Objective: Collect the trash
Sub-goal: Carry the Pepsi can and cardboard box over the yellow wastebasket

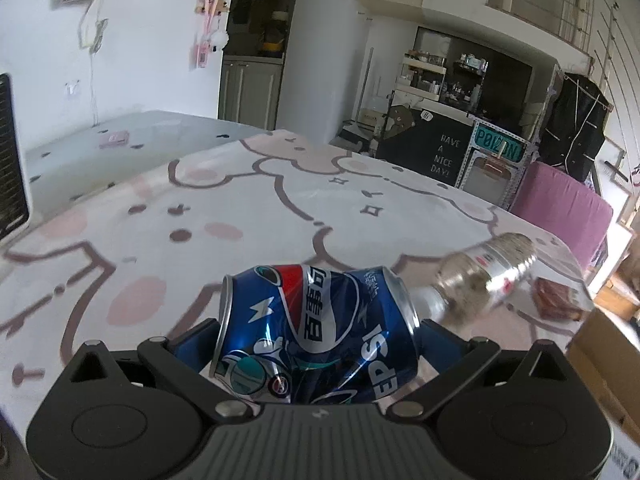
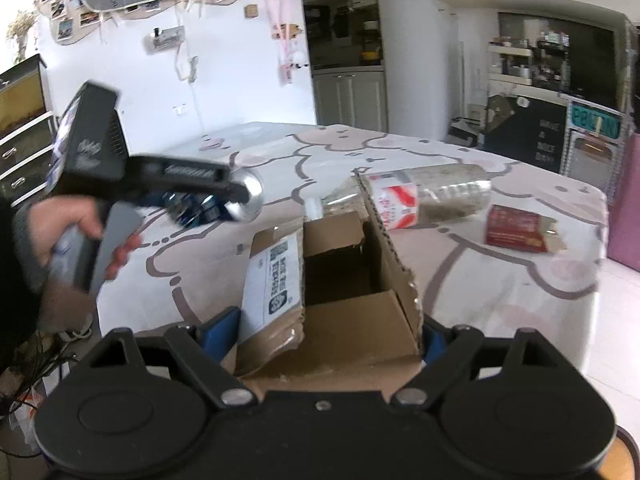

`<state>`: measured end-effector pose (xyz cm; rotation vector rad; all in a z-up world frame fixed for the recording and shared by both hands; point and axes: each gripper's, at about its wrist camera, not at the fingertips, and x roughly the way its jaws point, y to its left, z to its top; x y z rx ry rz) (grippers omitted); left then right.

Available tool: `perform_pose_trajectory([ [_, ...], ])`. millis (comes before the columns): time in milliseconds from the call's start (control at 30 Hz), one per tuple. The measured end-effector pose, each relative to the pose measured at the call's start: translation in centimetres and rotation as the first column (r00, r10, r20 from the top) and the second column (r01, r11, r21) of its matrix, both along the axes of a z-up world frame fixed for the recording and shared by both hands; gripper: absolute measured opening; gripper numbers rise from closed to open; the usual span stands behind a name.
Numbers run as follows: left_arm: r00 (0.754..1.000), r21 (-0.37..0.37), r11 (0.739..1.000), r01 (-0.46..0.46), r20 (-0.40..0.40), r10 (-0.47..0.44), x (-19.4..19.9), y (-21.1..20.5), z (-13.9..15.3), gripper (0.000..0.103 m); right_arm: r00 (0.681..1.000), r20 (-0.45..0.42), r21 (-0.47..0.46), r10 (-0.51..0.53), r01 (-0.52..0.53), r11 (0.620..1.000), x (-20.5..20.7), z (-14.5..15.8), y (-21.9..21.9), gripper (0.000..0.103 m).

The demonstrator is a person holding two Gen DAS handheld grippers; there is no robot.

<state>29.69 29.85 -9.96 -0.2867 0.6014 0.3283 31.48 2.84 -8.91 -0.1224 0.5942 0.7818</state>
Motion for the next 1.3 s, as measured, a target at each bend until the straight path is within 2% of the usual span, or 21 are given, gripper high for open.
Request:
perform_pose_trajectory([
  [267, 1.000, -0.046, 0.999, 0.012, 0.016, -0.012, -4.2, -2.4, 1.5, 0.102, 0.996, -0.021, 0.013, -0.092, 0.092, 0.996, -1.1, 0.8, -3.2, 0.089],
  [467, 0.998, 0.000, 0.999, 0.047, 0.041, -0.047, -6.4, -5.8, 3.6, 0.102, 0.987, -0.016, 0.045, -0.158, 0.158, 0.986, -2.1, 1.9, -6.3, 0.089],
  [600, 0.994, 0.043, 0.995, 0.090, 0.054, -0.092, -7.5, -8.9, 4.7, 0.102, 0.979, -0.018, 0.081, -0.203, 0.204, 0.976, -2.7, 2.5, -9.0, 0.089],
  [733, 0.987, 0.056, 0.989, 0.138, 0.070, -0.141, -7.8, -11.9, 5.4, 0.102, 0.970, -0.018, 0.091, -0.243, 0.244, 0.965, -3.4, 2.9, -11.6, 0.089],
  [967, 0.964, 0.064, 0.967, 0.248, 0.081, -0.253, -7.1, -18.0, 5.8, 0.102, 0.944, -0.011, 0.097, -0.331, 0.330, 0.939, -4.7, 3.2, -16.9, 0.089],
  [1300, 0.917, 0.042, 0.919, 0.392, 0.066, -0.394, -4.8, -27.0, 4.1, 0.102, 0.890, -0.026, 0.080, -0.455, 0.455, 0.887, -5.7, 2.3, -25.0, 0.089],
])
